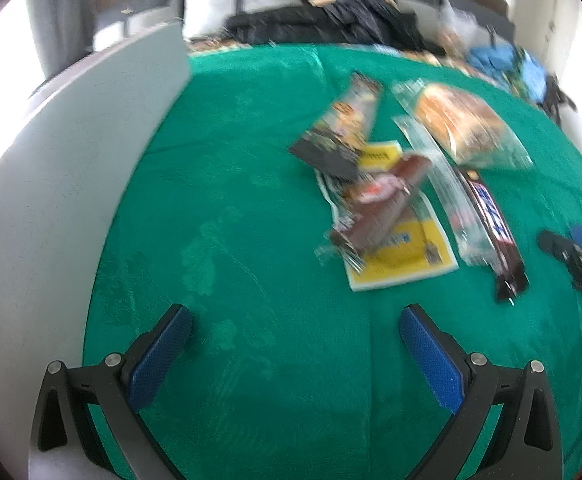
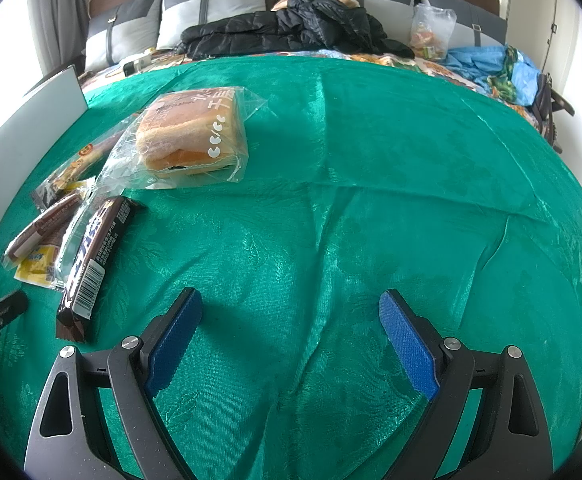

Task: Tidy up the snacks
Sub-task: 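Grasp the brown sausage stick with the left tool and lift it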

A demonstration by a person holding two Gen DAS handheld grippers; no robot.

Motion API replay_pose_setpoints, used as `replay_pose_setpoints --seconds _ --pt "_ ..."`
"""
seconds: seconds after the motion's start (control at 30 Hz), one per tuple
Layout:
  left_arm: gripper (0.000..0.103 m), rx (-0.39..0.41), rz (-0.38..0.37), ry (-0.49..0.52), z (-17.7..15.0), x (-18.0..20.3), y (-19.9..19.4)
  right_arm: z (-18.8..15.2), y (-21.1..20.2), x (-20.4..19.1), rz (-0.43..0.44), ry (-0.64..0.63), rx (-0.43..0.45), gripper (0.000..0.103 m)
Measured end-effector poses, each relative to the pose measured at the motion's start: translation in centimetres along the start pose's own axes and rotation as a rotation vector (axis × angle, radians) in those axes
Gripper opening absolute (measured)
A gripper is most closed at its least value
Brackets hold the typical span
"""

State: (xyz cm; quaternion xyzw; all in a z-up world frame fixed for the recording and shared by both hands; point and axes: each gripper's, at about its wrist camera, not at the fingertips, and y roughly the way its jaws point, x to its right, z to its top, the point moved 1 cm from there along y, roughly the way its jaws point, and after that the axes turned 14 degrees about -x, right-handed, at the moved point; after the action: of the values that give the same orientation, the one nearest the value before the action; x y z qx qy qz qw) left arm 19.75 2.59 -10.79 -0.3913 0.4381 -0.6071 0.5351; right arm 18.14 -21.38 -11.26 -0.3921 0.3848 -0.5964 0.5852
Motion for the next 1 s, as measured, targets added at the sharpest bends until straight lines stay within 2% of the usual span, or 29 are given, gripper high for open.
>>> replay_pose_setpoints --seconds 0.13,0.23,0.3,0.43,0.5,0.57,0.67,0.8,0.93,0.97,1.0 --pt "0.102 0.074 -0.021 0.071 1.5 0.5 -2.8 0.0 0.0 0.0 0.000 0.000 0.000 0.092" --pt "0.099 0.060 -0.033 0.116 4.2 1.4 -3.0 0.0 0.0 0.0 0.000 0.000 0.000 0.092" --pt "0.080 0.013 -0.046 0.142 6.0 2.1 -2.0 0.0 0.0 0.0 0.000 0.000 0.000 0.092" --pt "0.051 -0.080 -0.041 0.209 8.0 3.9 0.3 0.0 0.0 0.0 0.000 0.000 0.000 0.092" --pt "0.033 -0.075 -0.039 0.231 7.9 4.7 0.3 0.0 0.0 0.0 0.000 0.000 0.000 0.092" --pt "0.019 -0.066 -0.048 0.217 7.7 4.9 -0.1 0.0 0.0 0.0 0.000 0.000 0.000 0.092" --pt "0.018 -0.057 -0.057 0.116 6.3 3.8 -1.4 0.0 0.0 0.0 0.000 0.000 0.000 0.092" --pt "0.018 -0.061 -0.085 -0.025 1.8 1.1 -3.3 0.0 0.0 0.1 0.001 -0.002 0.000 0.092" --pt "0.019 -0.044 -0.064 -0.072 -2.2 -0.4 -4.0 0.0 0.0 0.1 0.000 -0.002 0.000 0.092" --pt "0.022 -0.041 -0.055 -0.076 -2.8 -0.5 -3.8 0.0 0.0 0.1 0.000 -0.002 0.000 0.092" --pt "0.030 -0.046 -0.048 -0.080 -3.2 -0.7 -3.4 0.0 0.0 0.1 0.000 -0.002 0.000 0.092"
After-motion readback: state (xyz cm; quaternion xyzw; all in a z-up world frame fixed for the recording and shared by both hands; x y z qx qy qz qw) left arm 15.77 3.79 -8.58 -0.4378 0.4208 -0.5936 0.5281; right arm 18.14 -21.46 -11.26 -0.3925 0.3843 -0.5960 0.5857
